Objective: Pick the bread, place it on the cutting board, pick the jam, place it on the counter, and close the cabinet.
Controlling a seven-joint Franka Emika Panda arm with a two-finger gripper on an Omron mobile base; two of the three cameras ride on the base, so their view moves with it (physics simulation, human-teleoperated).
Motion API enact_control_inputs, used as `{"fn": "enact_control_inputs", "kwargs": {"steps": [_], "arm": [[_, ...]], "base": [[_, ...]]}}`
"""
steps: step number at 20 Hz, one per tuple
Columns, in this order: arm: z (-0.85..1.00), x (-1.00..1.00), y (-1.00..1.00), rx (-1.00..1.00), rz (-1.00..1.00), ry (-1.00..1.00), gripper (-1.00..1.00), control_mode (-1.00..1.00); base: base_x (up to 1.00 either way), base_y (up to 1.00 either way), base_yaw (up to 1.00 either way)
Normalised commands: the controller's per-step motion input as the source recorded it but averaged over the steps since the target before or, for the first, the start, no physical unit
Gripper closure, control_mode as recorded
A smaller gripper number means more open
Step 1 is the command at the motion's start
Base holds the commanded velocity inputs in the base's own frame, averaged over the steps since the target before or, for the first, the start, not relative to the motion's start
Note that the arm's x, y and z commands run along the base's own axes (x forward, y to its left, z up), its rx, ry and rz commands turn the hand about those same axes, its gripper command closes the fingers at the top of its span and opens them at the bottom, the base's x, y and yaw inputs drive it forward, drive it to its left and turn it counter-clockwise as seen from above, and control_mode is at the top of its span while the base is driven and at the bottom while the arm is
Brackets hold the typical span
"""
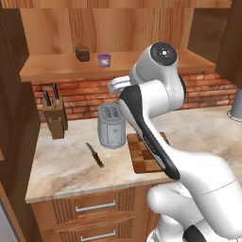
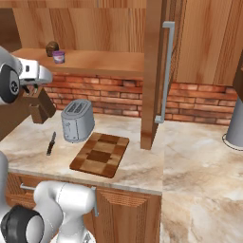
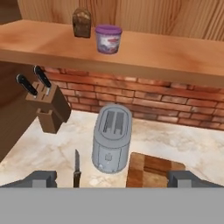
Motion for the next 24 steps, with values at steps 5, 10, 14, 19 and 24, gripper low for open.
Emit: {"fn": "enact_control_inputs", "kwargs": {"steps": [5,10,14,19,24], "arm": [[0.1,0.0,0.23,0.0,0.0,0.0,-1.0,-1.0],[0.14,0.0,0.18,0.0,0.0,0.0,-1.0,-1.0],[0.12,0.0,0.11,0.0,0.0,0.0,-1.0,-1.0],[0.09,0.03,0.11,0.0,0.0,0.0,-1.0,-1.0],[0.03,0.12,0.12,0.0,0.0,0.0,-1.0,-1.0]], "base": [[0.0,0.0,0.0],[0.0,0.0,0.0],[0.0,0.0,0.0],[0.0,0.0,0.0],[0.0,0.0,0.0]]}}
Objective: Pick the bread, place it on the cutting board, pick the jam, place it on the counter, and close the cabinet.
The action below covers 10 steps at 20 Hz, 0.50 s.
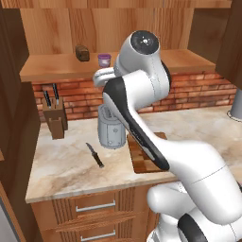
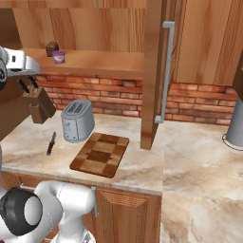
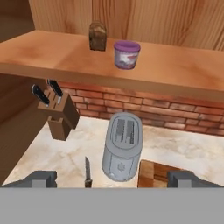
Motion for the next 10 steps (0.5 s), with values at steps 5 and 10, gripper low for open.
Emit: {"fn": "enact_control_inputs", "kwargs": {"steps": [5,10], "arm": [[0.0,0.14,0.05,0.0,0.0,0.0,-1.0,-1.0],[0.0,0.14,0.0,0.0,0.0,0.0,-1.0,-1.0]], "base": [[0.0,0.0,0.0],[0.0,0.0,0.0]]}}
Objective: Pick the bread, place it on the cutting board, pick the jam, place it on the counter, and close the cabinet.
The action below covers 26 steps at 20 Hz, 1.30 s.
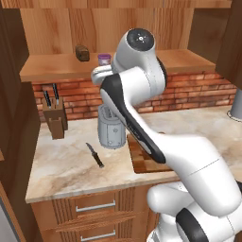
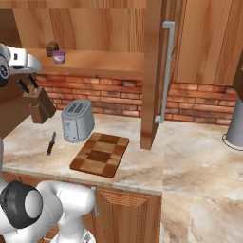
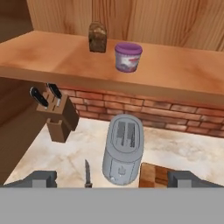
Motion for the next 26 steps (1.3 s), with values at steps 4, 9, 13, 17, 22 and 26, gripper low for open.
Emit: {"fn": "enact_control_inputs", "kwargs": {"steps": [4,9,13,17,22,26], "arm": [[0.0,0.13,0.0,0.0,0.0,0.0,-1.0,-1.0],[0.0,0.17,0.0,0.0,0.0,0.0,-1.0,-1.0],[0.0,0.23,0.0,0.0,0.0,0.0,-1.0,-1.0],[0.0,0.22,0.0,0.0,0.0,0.0,-1.0,-1.0],[0.0,0.22,0.0,0.0,0.0,0.0,-1.0,-1.0],[0.0,0.29,0.0,0.0,0.0,0.0,-1.0,-1.0]], "base": [[0.0,0.0,0.0],[0.0,0.0,0.0],[0.0,0.0,0.0],[0.0,0.0,0.0],[0.0,0.0,0.0],[0.0,0.0,0.0]]}}
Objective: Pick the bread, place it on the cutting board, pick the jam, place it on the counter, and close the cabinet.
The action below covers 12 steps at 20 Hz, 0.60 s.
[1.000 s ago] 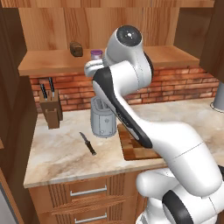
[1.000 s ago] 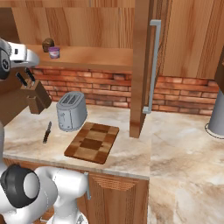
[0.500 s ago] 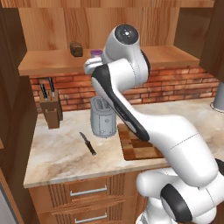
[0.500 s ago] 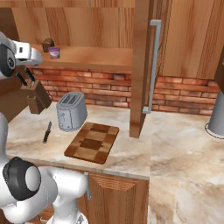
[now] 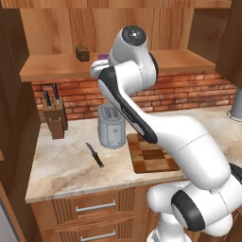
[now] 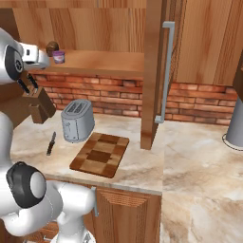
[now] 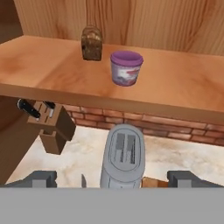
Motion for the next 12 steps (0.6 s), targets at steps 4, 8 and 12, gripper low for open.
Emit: {"fn": "enact_control_inputs", "kwargs": {"steps": [4,8,12], "arm": [[0.0,0.34,0.0,0.0,0.0,0.0,-1.0,-1.0],[-0.01,0.34,0.0,0.0,0.0,0.0,-1.0,-1.0],[-0.03,0.36,0.0,0.0,0.0,-0.01,-1.0,-1.0]], "base": [[0.0,0.0,0.0],[0.0,0.0,0.0],[0.0,0.0,0.0]]}}
